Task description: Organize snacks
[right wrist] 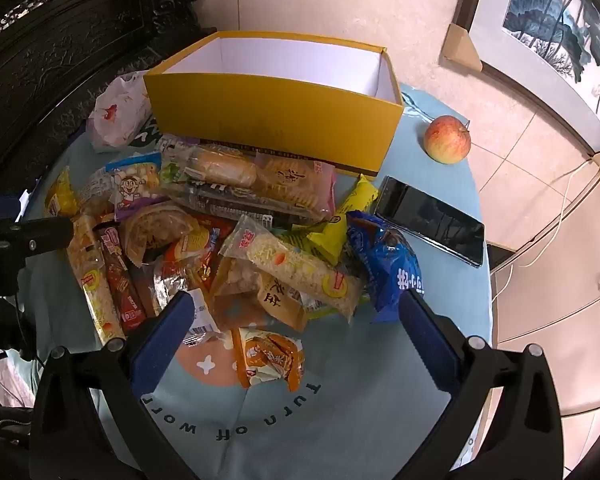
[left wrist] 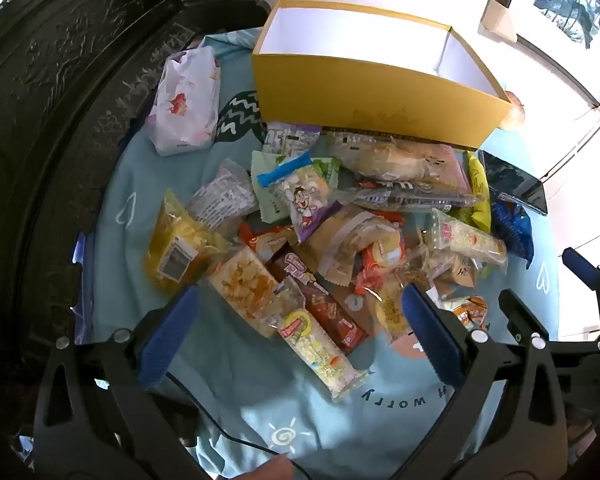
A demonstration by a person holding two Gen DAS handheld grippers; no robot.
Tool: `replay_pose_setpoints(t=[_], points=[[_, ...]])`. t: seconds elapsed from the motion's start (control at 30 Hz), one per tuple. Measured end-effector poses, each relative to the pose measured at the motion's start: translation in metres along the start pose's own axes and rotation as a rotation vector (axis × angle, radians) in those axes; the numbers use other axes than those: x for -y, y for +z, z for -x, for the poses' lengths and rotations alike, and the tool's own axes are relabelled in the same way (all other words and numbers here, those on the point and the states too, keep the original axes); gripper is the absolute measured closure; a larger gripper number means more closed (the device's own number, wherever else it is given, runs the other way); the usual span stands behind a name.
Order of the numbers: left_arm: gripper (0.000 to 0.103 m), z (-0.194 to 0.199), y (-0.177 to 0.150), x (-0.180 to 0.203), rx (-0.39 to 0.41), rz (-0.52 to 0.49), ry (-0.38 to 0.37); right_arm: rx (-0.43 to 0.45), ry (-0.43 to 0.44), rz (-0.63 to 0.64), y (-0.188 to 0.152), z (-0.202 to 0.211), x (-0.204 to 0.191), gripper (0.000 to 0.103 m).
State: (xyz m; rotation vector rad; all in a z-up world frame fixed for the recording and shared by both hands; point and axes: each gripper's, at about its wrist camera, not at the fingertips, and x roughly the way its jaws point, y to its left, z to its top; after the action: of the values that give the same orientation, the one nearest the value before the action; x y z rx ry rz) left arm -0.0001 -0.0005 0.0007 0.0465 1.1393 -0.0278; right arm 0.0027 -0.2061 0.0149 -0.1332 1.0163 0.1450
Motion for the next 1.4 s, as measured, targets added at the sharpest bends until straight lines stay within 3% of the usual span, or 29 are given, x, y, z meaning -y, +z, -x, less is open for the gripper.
replay_pose_setpoints(t=[1.4], points=[[0.002, -0.011, 0.001, -0.008, -0.048, 0.031, -0.008, -0.019, 0.003, 0.01, 0.002, -0.007, -0.004, 0.001]])
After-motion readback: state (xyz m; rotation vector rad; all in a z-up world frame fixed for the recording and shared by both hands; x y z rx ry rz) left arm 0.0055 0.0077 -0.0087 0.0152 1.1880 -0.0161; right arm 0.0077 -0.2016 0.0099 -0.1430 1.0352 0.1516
